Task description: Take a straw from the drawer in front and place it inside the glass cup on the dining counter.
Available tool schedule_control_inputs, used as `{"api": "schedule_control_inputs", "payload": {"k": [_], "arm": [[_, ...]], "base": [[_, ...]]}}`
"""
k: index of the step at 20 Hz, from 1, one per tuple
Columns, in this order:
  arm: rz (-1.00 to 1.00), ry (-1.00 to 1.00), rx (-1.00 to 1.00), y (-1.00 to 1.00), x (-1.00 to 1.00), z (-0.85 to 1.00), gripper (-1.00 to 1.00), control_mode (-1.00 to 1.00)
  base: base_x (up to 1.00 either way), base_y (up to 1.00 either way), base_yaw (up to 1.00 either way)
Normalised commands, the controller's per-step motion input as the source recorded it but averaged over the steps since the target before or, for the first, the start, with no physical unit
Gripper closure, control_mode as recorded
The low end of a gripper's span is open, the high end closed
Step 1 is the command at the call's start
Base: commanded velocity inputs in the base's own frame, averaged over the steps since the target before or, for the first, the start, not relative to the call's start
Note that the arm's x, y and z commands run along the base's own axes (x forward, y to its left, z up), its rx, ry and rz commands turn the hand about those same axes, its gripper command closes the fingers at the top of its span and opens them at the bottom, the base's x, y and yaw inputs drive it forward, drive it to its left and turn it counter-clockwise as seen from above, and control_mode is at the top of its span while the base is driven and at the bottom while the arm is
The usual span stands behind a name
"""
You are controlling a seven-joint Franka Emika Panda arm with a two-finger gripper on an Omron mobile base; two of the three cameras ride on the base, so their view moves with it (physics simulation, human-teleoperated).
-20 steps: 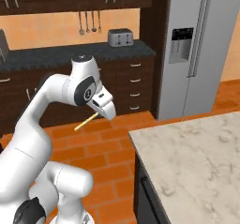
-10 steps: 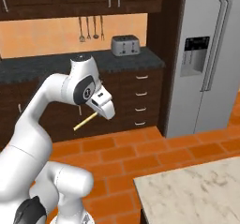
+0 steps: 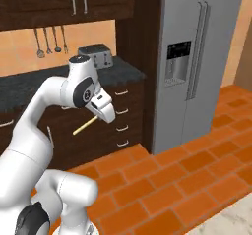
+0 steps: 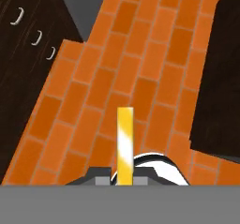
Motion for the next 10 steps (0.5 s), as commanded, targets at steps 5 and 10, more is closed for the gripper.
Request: {"api": "schedule_control_inputs", "payload": {"k": [5, 10], "arm": [[0.00, 0.00, 0.00, 0.00, 0.00, 0.00, 1.00, 1.00], [0.00, 0.00, 0.00, 0.00, 0.00, 0.00, 1.00, 1.00]], "base": [[0.88, 0.36, -0.56], [0.90, 0.28, -0.55]]}}
